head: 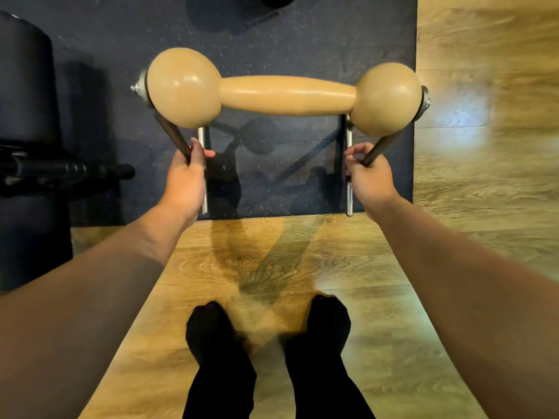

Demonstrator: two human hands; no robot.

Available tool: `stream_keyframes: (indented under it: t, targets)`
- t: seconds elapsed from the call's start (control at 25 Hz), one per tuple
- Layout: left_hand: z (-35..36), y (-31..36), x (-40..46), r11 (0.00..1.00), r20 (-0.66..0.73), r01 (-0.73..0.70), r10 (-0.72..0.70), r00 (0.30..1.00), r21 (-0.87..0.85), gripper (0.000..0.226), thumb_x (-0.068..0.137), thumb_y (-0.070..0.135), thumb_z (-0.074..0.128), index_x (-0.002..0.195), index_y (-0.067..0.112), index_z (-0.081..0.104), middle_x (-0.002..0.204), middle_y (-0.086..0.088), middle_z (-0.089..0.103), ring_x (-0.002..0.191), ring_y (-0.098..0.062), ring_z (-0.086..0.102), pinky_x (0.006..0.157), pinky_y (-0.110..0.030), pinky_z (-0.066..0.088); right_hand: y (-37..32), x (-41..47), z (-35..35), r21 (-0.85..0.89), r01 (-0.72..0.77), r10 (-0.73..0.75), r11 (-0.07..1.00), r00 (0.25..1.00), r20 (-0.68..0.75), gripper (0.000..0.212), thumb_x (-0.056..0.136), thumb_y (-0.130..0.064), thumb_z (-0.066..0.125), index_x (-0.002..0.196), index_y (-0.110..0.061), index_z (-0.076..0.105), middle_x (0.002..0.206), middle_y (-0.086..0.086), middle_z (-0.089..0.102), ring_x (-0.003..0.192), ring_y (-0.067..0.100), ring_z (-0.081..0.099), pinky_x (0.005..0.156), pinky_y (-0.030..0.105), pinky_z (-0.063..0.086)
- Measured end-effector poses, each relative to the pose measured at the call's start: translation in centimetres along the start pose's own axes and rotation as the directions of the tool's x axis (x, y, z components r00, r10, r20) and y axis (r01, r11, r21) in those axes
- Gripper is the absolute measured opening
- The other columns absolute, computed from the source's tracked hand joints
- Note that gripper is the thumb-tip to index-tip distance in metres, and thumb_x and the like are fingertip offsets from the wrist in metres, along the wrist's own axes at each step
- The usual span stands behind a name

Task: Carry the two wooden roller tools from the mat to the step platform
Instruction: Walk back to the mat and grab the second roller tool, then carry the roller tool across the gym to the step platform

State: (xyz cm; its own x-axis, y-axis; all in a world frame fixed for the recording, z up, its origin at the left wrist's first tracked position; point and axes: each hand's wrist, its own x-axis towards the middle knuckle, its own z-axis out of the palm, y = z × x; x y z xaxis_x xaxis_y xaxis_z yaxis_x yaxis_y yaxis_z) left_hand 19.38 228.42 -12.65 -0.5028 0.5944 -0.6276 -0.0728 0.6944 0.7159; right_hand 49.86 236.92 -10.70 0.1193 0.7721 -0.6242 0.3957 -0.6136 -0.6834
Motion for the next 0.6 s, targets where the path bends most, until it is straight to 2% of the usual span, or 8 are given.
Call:
stream_keyframes:
  t: [0.12,0.2,0.28,0.4,0.6]
  targets:
    - [-0.7,1.5,-2.0,0.998,0.005,0.003,-0.002,1.000,-0.065,0.042,0.097,0.061,0.045,0.094,0.027,0.068,0.113,-0.004,0.069,0.110,-0.019,0.063,0.099,-0.040,0.049,-1.3,-2.0,-0.6,0.091,0.013,-0.010,0.996,0.999,-0.039,0.022,0.104,-0.010,0.053,0.094,-0.027,0.063,0.085,-0.004,0.059,0.072,0.012,0.051,0.064,0.022,0.047]
    - [-1.4,3.1,-3.8,0.987,-0.012,0.061,-0.064,0.998,-0.150,0.044,0.089,0.065,0.051,0.090,0.024,0.068,0.110,-0.006,0.070,0.114,-0.024,0.065,0.108,-0.048,0.047,-2.4,-3.4,-1.2,0.119,0.007,-0.001,0.993,0.999,-0.055,0.023,0.102,-0.008,0.054,0.094,-0.026,0.066,0.083,-0.005,0.059,0.070,0.012,0.050,0.062,0.023,0.045]
    - [-2.2,4.9,-6.1,0.974,-0.022,0.114,-0.120,0.993,-0.194,0.042,0.084,0.065,0.057,0.083,0.024,0.067,0.102,-0.004,0.070,0.110,-0.023,0.066,0.110,-0.051,0.046,-3.8,-4.8,-2.3,0.132,-0.019,0.027,0.991,0.998,-0.059,0.026,0.098,-0.004,0.055,0.091,-0.027,0.066,0.081,-0.003,0.060,0.070,0.014,0.049,0.064,0.029,0.042]
    - [-3.9,8.3,-9.9,0.977,-0.030,0.116,-0.123,0.992,-0.176,0.047,0.078,0.070,0.060,0.070,0.024,0.060,0.080,0.003,0.061,0.094,-0.019,0.058,0.114,-0.051,0.040,-6.6,-8.0,-4.6,0.165,-0.058,0.068,0.985,0.996,-0.056,0.037,0.091,0.001,0.056,0.079,-0.033,0.066,0.081,0.000,0.061,0.071,0.016,0.050,0.064,0.032,0.041]
    - [-7.0,16.2,-14.3,0.993,-0.031,0.071,-0.074,0.997,-0.094,0.055,0.074,0.080,0.058,0.062,0.026,0.057,0.070,0.008,0.064,0.086,-0.017,0.061,0.109,-0.048,0.044,-14.1,-14.1,-8.1,0.208,-0.073,0.089,0.975,0.994,-0.069,0.049,0.089,0.004,0.055,0.072,-0.041,0.066,0.074,-0.002,0.055,0.064,0.015,0.044,0.058,0.031,0.033]
